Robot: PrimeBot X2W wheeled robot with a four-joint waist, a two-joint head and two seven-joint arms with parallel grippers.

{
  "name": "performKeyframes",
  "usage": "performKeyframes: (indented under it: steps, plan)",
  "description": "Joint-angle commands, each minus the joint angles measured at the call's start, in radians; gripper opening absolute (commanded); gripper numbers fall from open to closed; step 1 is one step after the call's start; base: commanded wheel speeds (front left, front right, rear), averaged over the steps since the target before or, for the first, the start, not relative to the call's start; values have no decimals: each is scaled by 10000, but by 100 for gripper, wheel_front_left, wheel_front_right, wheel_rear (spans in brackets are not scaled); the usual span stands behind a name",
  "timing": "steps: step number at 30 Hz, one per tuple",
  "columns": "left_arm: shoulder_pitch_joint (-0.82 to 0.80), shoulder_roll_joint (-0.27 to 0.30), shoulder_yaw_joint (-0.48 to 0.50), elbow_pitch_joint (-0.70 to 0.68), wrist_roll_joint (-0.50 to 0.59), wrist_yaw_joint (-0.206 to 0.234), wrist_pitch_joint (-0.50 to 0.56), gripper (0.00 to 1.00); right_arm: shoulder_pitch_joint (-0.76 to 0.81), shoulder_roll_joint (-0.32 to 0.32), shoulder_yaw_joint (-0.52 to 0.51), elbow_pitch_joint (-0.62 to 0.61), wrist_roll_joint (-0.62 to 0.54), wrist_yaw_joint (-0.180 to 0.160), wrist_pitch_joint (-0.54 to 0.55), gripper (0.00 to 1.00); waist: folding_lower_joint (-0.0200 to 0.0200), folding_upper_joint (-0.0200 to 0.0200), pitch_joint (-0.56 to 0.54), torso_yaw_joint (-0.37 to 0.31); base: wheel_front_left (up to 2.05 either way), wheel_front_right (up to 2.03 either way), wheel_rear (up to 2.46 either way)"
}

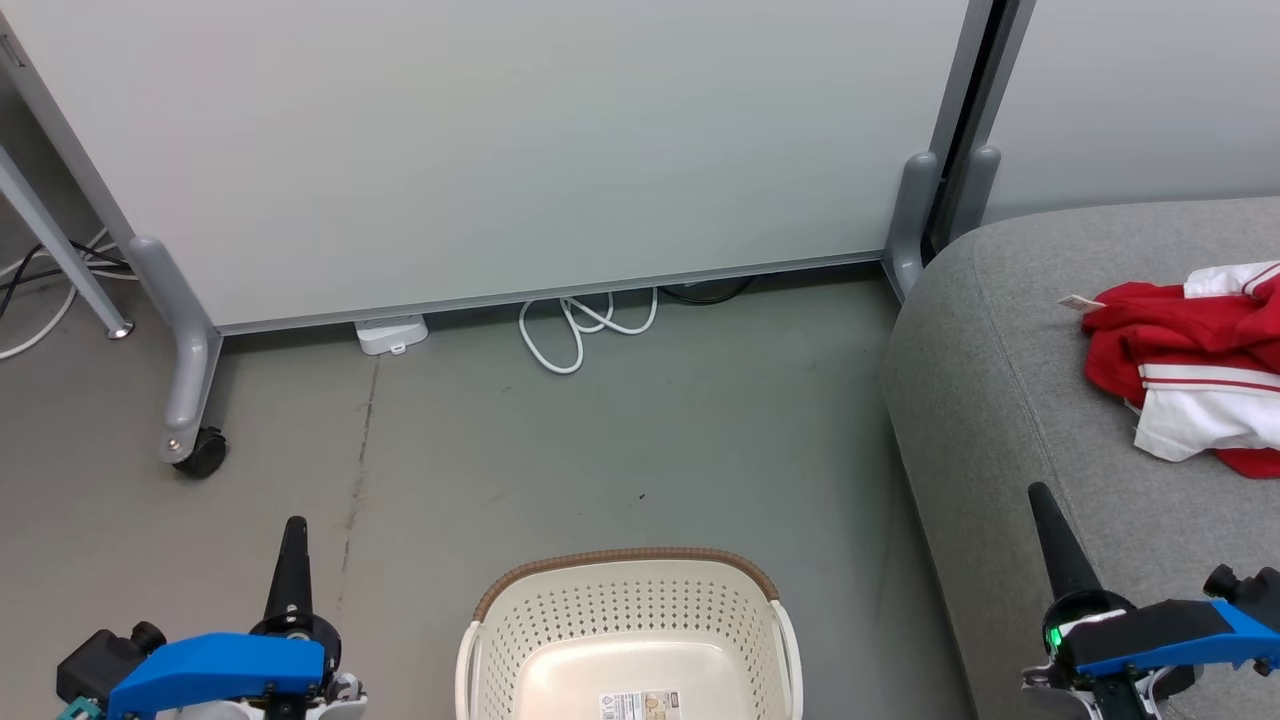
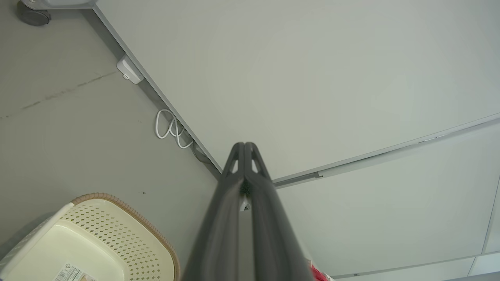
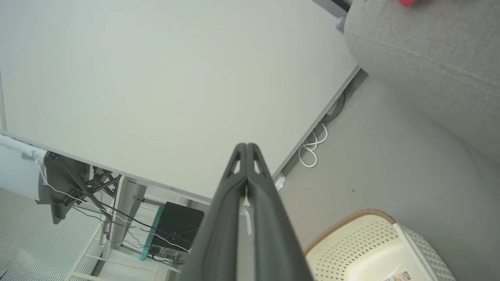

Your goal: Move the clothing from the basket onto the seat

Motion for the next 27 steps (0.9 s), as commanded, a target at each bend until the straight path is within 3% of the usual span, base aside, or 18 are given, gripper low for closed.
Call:
performKeyframes:
  steps: [1,27]
  plan:
    - [-263,10,88,-125,-215,-18,49,0,-228,-19,-42,-61,276,5,46,0,0,0,-1,0,0,0,0]
    - [-478,-17,365,-317,-2384,-24,647,0,-407,-22,-246,11,2726,6,423,0,0,0,-32,-14,0,0,0]
